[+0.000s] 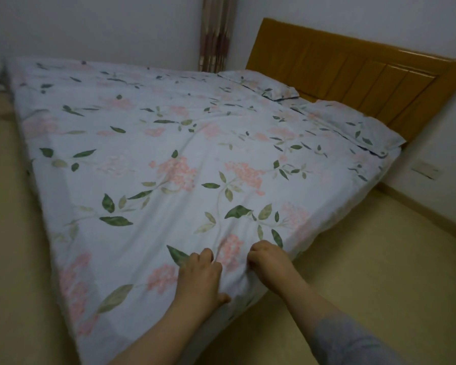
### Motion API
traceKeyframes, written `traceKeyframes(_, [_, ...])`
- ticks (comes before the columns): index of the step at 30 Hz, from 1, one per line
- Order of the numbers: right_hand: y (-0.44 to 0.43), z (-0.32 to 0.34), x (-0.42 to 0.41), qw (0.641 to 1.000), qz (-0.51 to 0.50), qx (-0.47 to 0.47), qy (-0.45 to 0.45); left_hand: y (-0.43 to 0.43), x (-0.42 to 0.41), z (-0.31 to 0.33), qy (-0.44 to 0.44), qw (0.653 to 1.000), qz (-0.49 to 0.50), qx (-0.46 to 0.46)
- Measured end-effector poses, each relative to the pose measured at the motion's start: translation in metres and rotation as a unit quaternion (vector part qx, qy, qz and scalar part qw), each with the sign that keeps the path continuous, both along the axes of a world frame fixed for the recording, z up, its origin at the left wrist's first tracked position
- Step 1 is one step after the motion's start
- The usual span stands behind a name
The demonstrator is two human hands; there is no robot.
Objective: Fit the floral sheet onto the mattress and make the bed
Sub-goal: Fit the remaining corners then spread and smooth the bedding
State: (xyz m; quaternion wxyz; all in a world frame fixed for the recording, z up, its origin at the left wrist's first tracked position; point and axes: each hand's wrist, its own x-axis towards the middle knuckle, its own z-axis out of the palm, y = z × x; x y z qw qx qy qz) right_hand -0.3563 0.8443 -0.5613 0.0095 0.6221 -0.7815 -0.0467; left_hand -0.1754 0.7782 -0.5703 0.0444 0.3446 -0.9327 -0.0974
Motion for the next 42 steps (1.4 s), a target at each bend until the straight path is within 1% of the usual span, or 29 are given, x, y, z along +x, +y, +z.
traceKeyframes(3, [0.008, -0.005, -0.013, 0.998, 0.051, -0.039, -0.01, 0.008, -0.009, 0.0, 0.03, 0.999, 0.031, -0.008])
traceKeyframes(6, [0.02, -0.008, -0.025, 0.994, 0.094, -0.063, -0.005, 0.019, -0.013, -0.003, 0.04, 0.997, 0.051, -0.028])
traceKeyframes(9, [0.033, -0.009, -0.027, 0.992, 0.095, -0.081, -0.035, 0.025, -0.015, -0.002, 0.004, 0.996, 0.062, -0.061])
traceKeyframes(12, [0.047, -0.013, -0.031, 0.988, 0.1, -0.101, -0.054, 0.035, -0.018, 0.002, 0.014, 0.992, 0.071, -0.101])
traceKeyframes(14, [0.056, -0.015, -0.036, 0.988, 0.101, -0.094, -0.062, 0.045, -0.021, 0.009, 0.031, 0.99, 0.075, -0.118])
traceKeyframes(17, [0.061, -0.015, -0.039, 0.991, 0.092, -0.083, -0.048, 0.052, -0.023, 0.014, 0.031, 0.99, 0.08, -0.108])
traceKeyframes(19, [0.06, -0.016, -0.041, 0.99, 0.091, -0.101, -0.044, 0.054, -0.024, 0.015, 0.056, 0.99, 0.079, -0.104])
traceKeyframes(23, [0.05, -0.015, -0.048, 0.988, 0.064, -0.138, -0.031, 0.051, -0.018, 0.016, 0.058, 0.992, 0.079, -0.082])
traceKeyframes(27, [0.036, -0.01, -0.056, 0.991, 0.071, -0.111, 0.031, 0.052, -0.021, 0.013, 0.054, 0.995, 0.057, -0.057])
traceKeyframes(29, [0.03, -0.008, -0.062, 0.991, 0.066, -0.111, 0.044, 0.05, -0.02, 0.012, 0.056, 0.995, 0.059, -0.055])
traceKeyframes(33, [0.05, -0.011, -0.075, 0.99, 0.05, -0.126, -0.044, 0.055, -0.014, 0.009, 0.044, 0.997, 0.055, -0.043])
traceKeyframes(35, [0.064, -0.016, -0.079, 0.988, 0.056, -0.13, -0.063, 0.062, -0.016, 0.006, 0.028, 0.998, 0.047, -0.038])
traceKeyframes(39, [0.058, -0.018, -0.079, 0.989, 0.078, -0.091, -0.087, 0.061, -0.023, 0.0, -0.033, 0.998, 0.046, -0.031])
traceKeyframes(40, [0.055, -0.017, -0.079, 0.988, 0.076, -0.095, -0.1, 0.059, -0.023, -0.001, -0.038, 0.998, 0.049, -0.028])
traceKeyframes(42, [0.05, -0.02, -0.084, 0.986, 0.07, -0.117, -0.098, 0.055, -0.023, -0.001, -0.039, 0.998, 0.045, -0.024])
